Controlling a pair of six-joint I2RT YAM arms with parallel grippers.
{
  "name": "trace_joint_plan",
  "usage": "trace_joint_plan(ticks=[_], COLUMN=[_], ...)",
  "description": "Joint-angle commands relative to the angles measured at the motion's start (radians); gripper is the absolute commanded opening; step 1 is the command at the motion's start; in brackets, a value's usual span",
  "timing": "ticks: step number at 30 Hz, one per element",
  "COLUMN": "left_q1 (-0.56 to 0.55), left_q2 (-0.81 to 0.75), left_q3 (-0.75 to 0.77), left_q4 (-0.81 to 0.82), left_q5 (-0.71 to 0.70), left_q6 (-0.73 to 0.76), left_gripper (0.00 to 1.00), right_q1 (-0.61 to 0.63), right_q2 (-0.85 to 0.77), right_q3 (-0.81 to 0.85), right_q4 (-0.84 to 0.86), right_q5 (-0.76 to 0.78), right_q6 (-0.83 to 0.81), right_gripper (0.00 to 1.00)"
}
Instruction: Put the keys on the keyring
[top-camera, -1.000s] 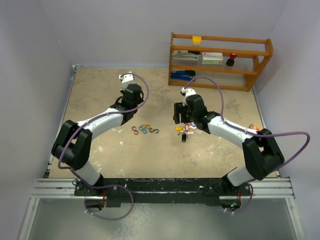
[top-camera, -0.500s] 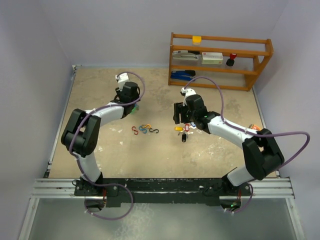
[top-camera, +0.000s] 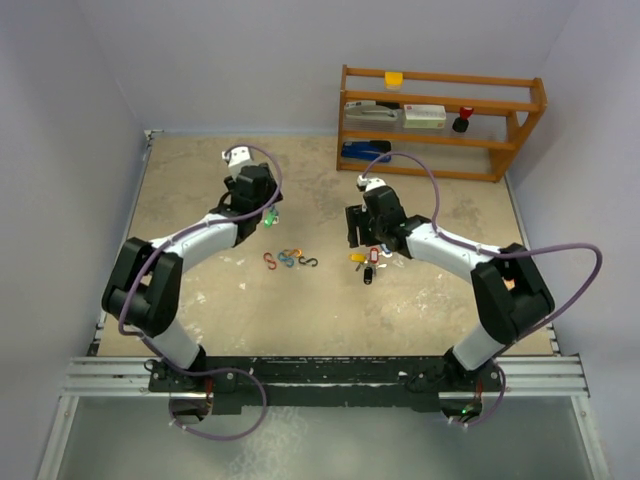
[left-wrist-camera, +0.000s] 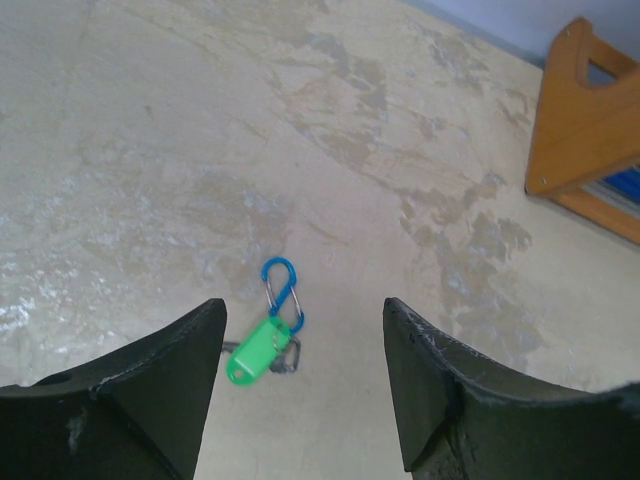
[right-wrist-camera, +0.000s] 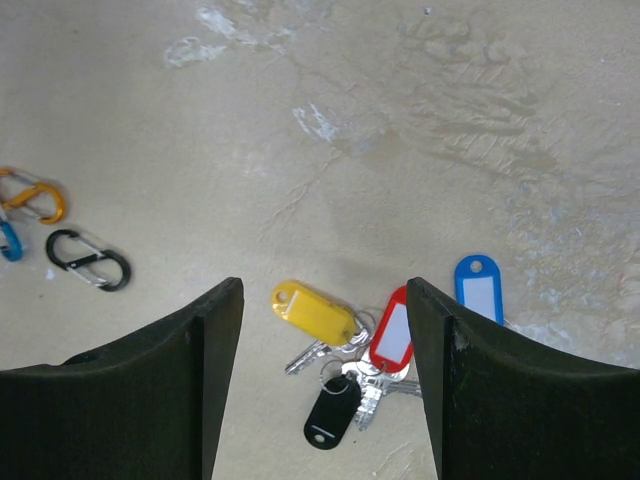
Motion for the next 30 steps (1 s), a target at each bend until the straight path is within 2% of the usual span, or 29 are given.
trace_joint_plan(ticks=[1,12,16,20,30], left_q1=[-0.069,-0.214,-0.231,-0.252,-0.309], left_q2=[-0.070,-0.075,-0.058,-0.024,0.000], left_q3=[-0.030,-0.048,-0.072,-0.051,-0.040], left_q4=[-0.030,-0.101,-0.106,-0.177,-0.291], left_q5=[0.004,0.007,0.008,-0.001,-0.054], left_q6=[-0.015,-0.007,-0.011,0.002,-0.010], left_gripper=[0.61,0.59,0.57,0.54,0.54], right_q1=[0.001,-0.002,-0.002,-0.002,-0.002], right_q2=[0.031,0.045,0.051,0.048,0.046], right_q3=[0.079,0.077,0.082,0.084,0.089], right_q4=[-0.110,-0.128,-0.124,-0.128,-0.126], right_q5=[0.059,0.052,0.050,0.043,0.040], right_q6=[0.010,0.021,0.012,0.013,0.005], right_gripper=[0.69,0.68,0.68,0.67,0.67])
